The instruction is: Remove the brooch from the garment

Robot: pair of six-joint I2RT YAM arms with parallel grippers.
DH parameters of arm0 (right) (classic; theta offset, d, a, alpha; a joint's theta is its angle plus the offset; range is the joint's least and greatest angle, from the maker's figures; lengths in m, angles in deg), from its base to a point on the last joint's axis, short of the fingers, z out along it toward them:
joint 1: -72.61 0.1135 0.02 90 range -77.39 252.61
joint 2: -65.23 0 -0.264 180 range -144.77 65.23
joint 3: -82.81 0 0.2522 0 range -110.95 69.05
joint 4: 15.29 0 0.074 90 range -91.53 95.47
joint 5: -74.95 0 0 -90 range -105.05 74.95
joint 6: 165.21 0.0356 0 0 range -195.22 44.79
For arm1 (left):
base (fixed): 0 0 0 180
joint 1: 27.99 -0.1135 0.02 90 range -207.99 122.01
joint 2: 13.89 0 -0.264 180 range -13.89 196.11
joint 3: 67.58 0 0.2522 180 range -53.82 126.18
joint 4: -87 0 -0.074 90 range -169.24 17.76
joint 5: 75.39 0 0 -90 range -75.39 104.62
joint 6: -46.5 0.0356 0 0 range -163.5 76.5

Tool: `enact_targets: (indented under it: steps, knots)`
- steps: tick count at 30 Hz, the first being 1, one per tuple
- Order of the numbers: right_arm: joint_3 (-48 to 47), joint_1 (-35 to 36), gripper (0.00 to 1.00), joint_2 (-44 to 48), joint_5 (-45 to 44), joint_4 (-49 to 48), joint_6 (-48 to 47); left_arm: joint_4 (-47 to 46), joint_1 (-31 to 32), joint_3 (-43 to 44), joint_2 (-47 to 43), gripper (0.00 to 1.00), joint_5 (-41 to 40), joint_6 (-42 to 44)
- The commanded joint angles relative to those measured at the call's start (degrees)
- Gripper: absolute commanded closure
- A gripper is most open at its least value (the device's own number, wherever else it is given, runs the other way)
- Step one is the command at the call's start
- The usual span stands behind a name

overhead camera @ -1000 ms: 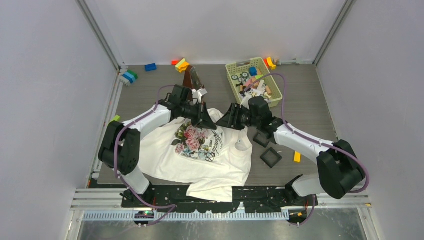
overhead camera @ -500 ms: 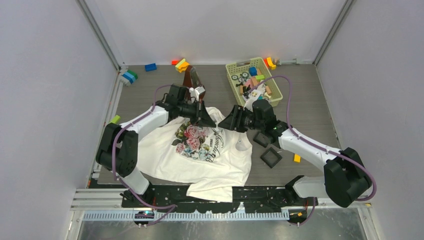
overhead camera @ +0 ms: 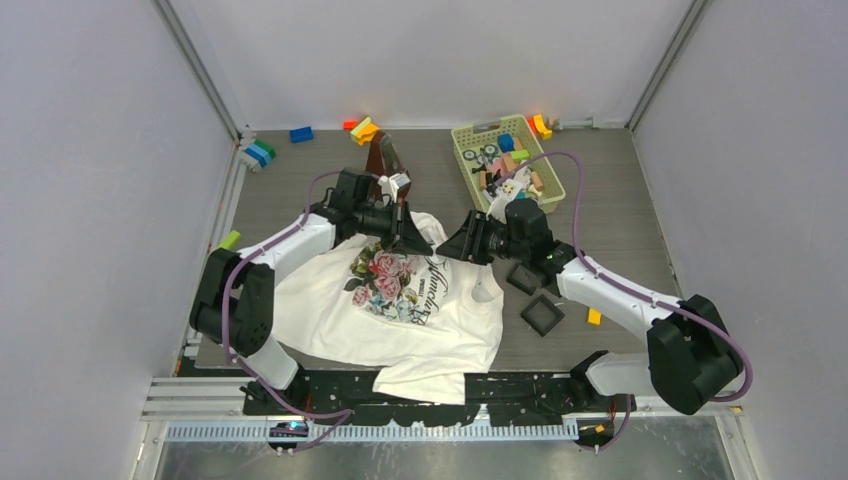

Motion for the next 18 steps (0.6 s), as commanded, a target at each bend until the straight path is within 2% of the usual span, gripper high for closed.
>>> enact_targets:
  steps: [1,10,18]
  knots:
    - [-0.5,0.1,0.57,-0.6,1.1,-3.4,0.5,-3.9,-0.1,-0.1,-2.8,1.00,3.4,-0.9]
    - [-1.0,0.1,0.62,-1.6,1.0,-2.6,0.0,-5.3,0.0,-0.1,-2.9,1.00,3.8,-2.0]
    - [-1.4,0.1,0.71,-1.6,-0.1,-0.6,-1.2,-5.4,0.0,-0.2,-3.1,1.00,3.9,-2.1]
